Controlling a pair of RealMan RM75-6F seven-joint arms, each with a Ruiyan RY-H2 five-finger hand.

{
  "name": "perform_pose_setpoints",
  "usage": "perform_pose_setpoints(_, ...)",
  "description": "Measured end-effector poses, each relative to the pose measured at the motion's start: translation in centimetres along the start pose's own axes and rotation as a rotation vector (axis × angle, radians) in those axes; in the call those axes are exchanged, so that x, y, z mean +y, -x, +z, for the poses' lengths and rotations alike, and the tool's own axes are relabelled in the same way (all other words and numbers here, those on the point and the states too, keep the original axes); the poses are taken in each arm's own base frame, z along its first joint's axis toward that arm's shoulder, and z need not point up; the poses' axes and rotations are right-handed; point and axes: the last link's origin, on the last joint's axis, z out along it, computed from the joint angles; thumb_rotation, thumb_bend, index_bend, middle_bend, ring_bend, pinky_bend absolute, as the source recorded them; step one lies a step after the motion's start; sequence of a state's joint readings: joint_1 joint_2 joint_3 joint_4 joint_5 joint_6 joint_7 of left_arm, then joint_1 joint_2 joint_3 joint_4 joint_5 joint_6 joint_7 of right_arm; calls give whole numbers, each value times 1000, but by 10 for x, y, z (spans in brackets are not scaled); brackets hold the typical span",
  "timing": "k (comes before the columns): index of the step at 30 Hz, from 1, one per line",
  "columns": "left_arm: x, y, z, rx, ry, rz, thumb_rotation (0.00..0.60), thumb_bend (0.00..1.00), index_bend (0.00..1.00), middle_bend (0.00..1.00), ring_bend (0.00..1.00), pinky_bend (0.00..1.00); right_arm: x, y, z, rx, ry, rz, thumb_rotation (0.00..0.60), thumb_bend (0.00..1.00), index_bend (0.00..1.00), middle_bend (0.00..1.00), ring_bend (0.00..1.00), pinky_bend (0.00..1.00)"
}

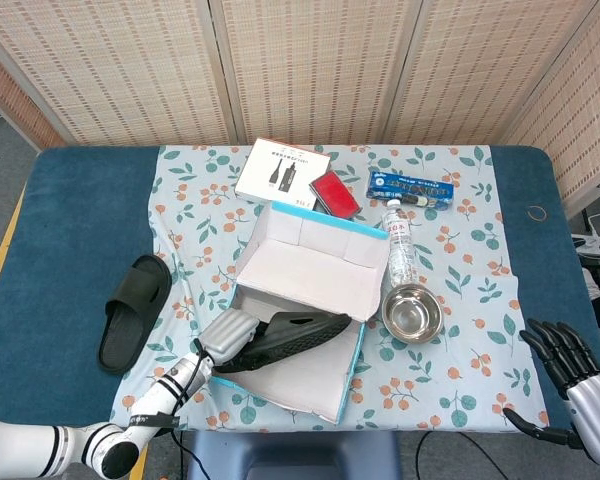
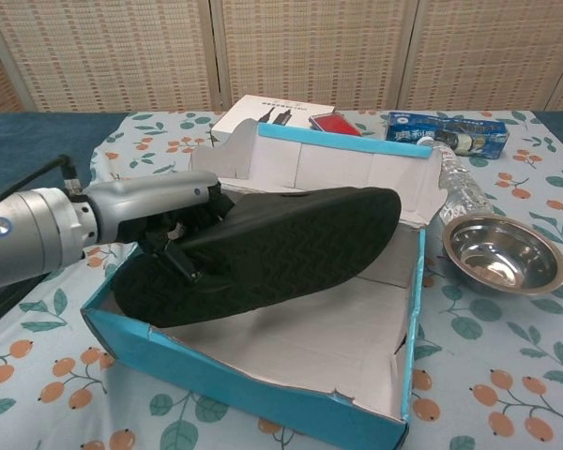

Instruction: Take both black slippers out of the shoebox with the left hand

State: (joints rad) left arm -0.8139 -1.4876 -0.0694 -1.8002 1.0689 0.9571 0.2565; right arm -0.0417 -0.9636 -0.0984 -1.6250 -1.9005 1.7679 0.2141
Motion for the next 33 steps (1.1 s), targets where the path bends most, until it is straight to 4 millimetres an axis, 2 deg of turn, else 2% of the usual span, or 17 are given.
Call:
perform_pose_setpoints(4,4,-14,-9,47,17,13,600,544,890,941,711,689,-1,2,0,-9,-4,-4,414,130,0,0,0,0)
perform_pose_setpoints(8,5,-40,-28,149,27,31,600,549,885,939,710,688,-2,4,0,-17,-6,-5,414,130,0,0,0,0)
perform_pose_setpoints(14,-10,-72,-55,283,-1,85,600,549,876,937,709,687,-3,3,0,-16,-8,-3,415,130,0,0,0,0)
perform_pose_setpoints(19,-44,-86,-83,344,-96,139,600,551,869,931,704,685,-3,1,-1,-8,-9,-1,413,129,0,0,0,0)
perform_pose_setpoints(26,-104,-77,-116,352,-235,218,600,553,853,917,697,683,-4,0,-2,-4,-16,2,414,129,0,0,0,0)
perform_pose_setpoints(30,-141,-70,-146,388,-314,273,600,553,848,915,697,682,-4,0,-2,-1,-13,1,413,130,0,0,0,0)
perform_pose_setpoints(33,-160,-67,-167,421,-351,325,600,553,844,910,691,673,-5,1,-2,-9,-16,1,414,130,0,0,0,0)
